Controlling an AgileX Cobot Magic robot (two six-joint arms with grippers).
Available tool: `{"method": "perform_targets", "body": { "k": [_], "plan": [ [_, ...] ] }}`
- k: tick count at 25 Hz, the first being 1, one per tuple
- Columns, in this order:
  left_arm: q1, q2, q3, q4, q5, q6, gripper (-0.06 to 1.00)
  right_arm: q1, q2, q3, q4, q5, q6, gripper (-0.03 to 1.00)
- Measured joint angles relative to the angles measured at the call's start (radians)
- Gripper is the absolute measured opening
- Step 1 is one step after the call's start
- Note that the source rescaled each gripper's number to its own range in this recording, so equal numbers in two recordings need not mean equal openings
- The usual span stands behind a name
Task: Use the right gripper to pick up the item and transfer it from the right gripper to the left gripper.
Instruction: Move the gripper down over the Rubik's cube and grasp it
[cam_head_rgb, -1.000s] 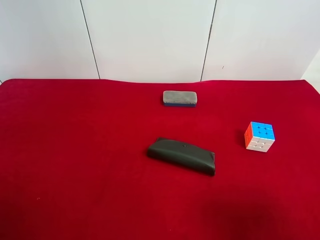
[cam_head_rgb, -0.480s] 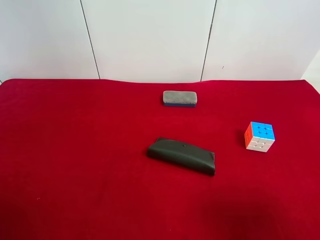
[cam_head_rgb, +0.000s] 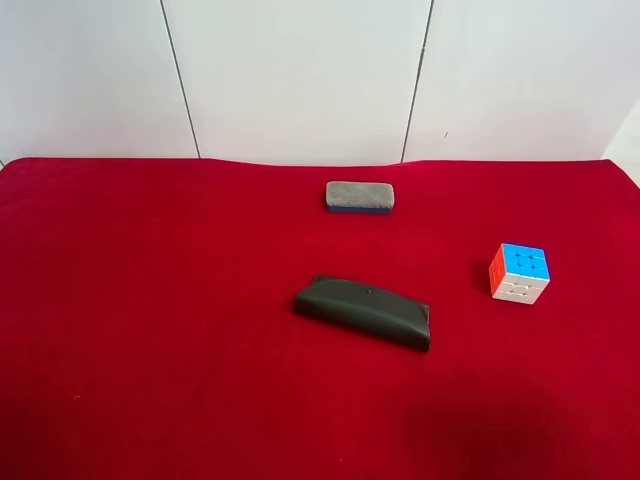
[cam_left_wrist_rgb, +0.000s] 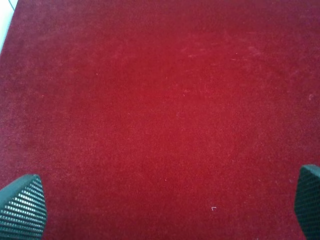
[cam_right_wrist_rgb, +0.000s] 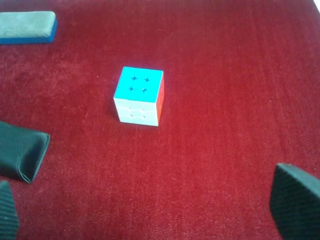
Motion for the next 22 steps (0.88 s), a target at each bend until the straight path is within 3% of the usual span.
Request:
{"method": "perform_targets", "body": {
  "k": [22],
  "plan": [
    [0.000,0.000,0.000,0.000,0.000,0.000,1.00,0.000,0.000,0.000,0.000,0.000,0.000,1.00]
  ]
}}
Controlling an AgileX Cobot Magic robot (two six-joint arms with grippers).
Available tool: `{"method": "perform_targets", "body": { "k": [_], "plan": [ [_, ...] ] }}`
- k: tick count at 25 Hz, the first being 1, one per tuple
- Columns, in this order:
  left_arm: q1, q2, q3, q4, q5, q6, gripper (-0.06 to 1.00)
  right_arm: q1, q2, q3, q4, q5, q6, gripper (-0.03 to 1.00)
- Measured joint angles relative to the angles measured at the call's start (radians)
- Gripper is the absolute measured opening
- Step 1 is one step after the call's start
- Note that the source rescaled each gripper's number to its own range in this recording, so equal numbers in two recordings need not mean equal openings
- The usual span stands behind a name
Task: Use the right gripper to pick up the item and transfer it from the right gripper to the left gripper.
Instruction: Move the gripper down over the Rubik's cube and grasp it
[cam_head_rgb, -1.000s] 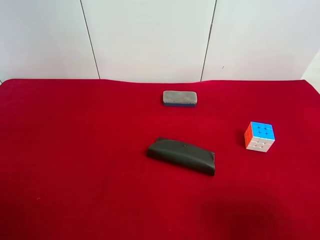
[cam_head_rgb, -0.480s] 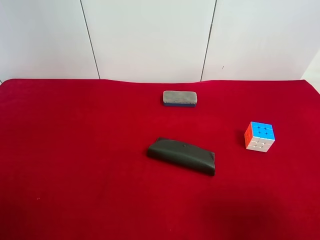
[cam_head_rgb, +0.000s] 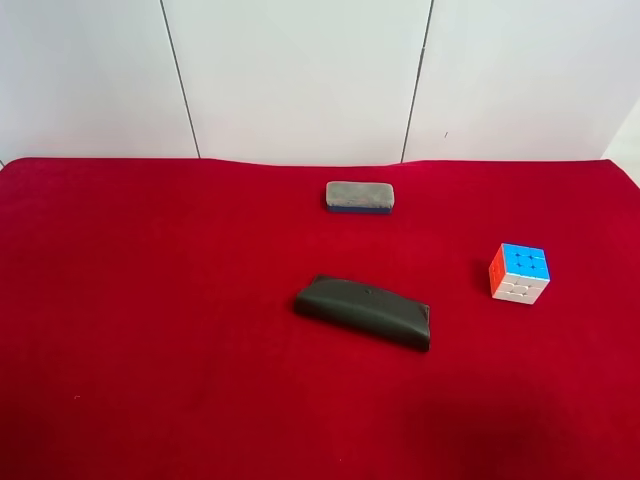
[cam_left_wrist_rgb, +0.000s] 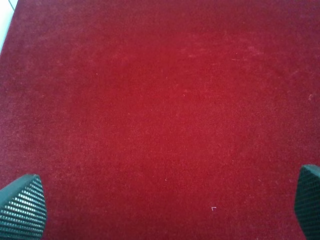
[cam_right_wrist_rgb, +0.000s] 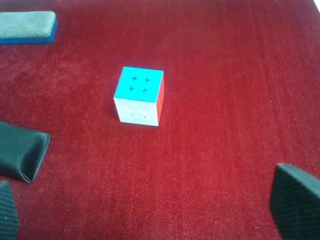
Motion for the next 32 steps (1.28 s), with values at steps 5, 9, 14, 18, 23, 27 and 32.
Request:
{"method": "perform_targets", "body": {
  "k": [5,9,14,18,23,27,32],
  "plan": [
    [0.000,0.000,0.000,0.000,0.000,0.000,1.00,0.000,0.132,-0.023,0.003,0.010,0.025,1.00],
    [0.000,0.000,0.000,0.000,0.000,0.000,1.00,0.000,0.343,-0.121,0.004,0.020,0.033,1.00],
    [0.000,0.000,0.000,0.000,0.000,0.000,1.00,0.000,0.612,-0.269,-0.001,0.034,0.051,1.00],
    [0.000,0.000,0.000,0.000,0.000,0.000,1.00,0.000,0.823,-0.361,-0.016,0.033,0.114,1.00],
    [0.000,0.000,0.000,0.000,0.000,0.000,1.00,0.000,1.061,-0.416,-0.048,0.031,0.158,1.00],
    [0.000,0.000,0.000,0.000,0.000,0.000,1.00,0.000,1.215,-0.461,-0.077,0.027,0.164,1.00],
    [0.000,0.000,0.000,0.000,0.000,0.000,1.00,0.000,1.339,-0.526,-0.099,-0.014,0.184,1.00]
  ]
}}
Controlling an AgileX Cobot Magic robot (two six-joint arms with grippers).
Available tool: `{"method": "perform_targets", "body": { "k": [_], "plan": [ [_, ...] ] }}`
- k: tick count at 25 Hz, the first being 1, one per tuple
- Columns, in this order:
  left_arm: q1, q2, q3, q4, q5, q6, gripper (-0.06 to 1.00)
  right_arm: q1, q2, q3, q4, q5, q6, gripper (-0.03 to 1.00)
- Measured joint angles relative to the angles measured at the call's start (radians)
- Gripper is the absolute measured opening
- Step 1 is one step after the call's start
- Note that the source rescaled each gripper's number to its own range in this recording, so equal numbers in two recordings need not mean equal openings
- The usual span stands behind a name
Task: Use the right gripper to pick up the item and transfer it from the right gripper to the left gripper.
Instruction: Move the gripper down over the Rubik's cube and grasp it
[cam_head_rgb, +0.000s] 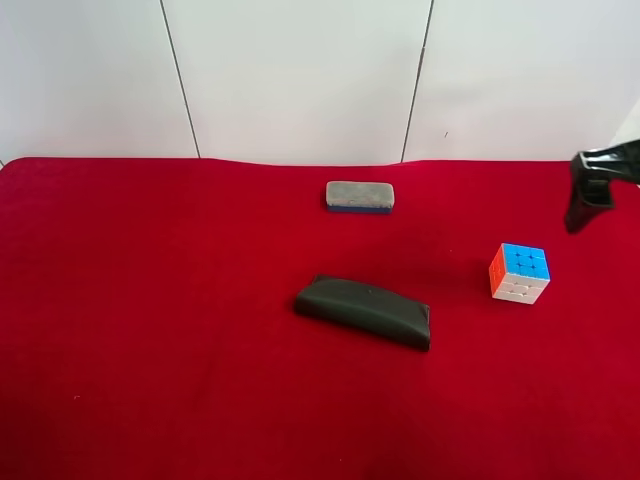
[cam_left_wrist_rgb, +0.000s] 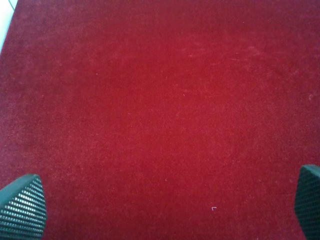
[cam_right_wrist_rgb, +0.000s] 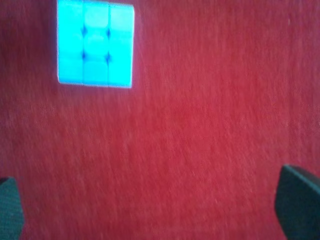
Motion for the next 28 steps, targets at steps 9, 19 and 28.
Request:
{"method": "perform_targets", "body": {
  "k": [9,19,28],
  "plan": [
    [0.000,0.000,0.000,0.000,0.000,0.000,1.00,0.000,0.176,-0.010,-0.017,-0.131,0.098,1.00],
    [0.000,0.000,0.000,0.000,0.000,0.000,1.00,0.000,0.337,-0.010,-0.020,-0.239,0.109,1.00],
    [0.000,0.000,0.000,0.000,0.000,0.000,1.00,0.000,0.413,-0.010,-0.021,-0.361,0.110,1.00]
  ]
}}
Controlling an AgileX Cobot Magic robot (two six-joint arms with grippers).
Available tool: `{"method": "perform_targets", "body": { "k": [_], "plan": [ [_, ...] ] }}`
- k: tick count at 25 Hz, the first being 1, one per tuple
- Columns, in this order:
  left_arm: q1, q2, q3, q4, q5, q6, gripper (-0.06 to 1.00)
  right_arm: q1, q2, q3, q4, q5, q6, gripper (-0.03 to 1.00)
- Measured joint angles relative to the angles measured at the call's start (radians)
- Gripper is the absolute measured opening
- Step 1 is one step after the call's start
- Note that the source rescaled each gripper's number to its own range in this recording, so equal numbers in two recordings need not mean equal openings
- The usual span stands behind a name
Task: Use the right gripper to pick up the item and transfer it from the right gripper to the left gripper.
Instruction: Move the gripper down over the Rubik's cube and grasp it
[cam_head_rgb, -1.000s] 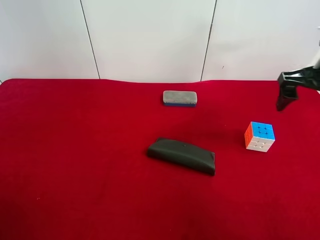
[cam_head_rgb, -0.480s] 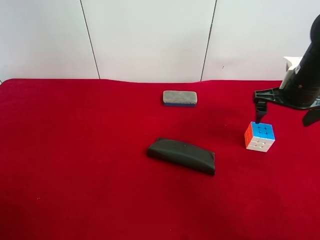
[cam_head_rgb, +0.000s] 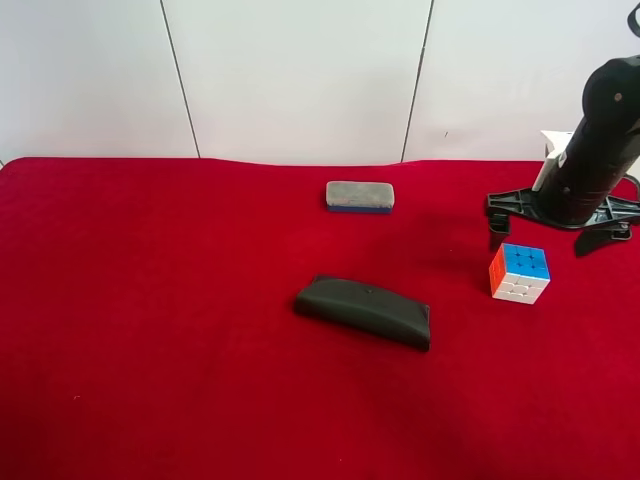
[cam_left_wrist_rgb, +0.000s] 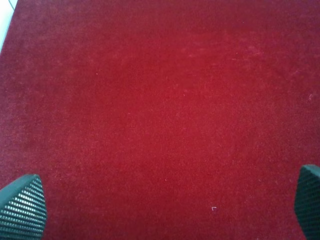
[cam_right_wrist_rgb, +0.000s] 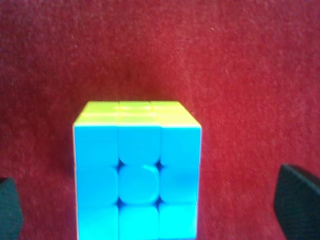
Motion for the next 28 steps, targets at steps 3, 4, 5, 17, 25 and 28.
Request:
{"method": "perform_targets", "body": {
  "k": [3,4,5,17,25,28],
  "plan": [
    [0.000,0.000,0.000,0.000,0.000,0.000,1.00,0.000,0.021,0.000,0.000,-0.022,0.000,1.00],
    [0.000,0.000,0.000,0.000,0.000,0.000,1.00,0.000,0.028,0.000,0.000,-0.023,0.000,1.00],
    [0.000,0.000,0.000,0.000,0.000,0.000,1.00,0.000,0.038,0.000,0.003,-0.024,0.000,1.00],
    [0.000,0.000,0.000,0.000,0.000,0.000,1.00,0.000,0.131,0.000,0.035,-0.050,0.000,1.00],
    [0.000,0.000,0.000,0.000,0.000,0.000,1.00,0.000,0.137,0.000,0.035,-0.050,0.000,1.00],
    [0.000,0.000,0.000,0.000,0.000,0.000,1.00,0.000,0.137,0.000,0.035,-0.052,0.000,0.77]
  ]
}}
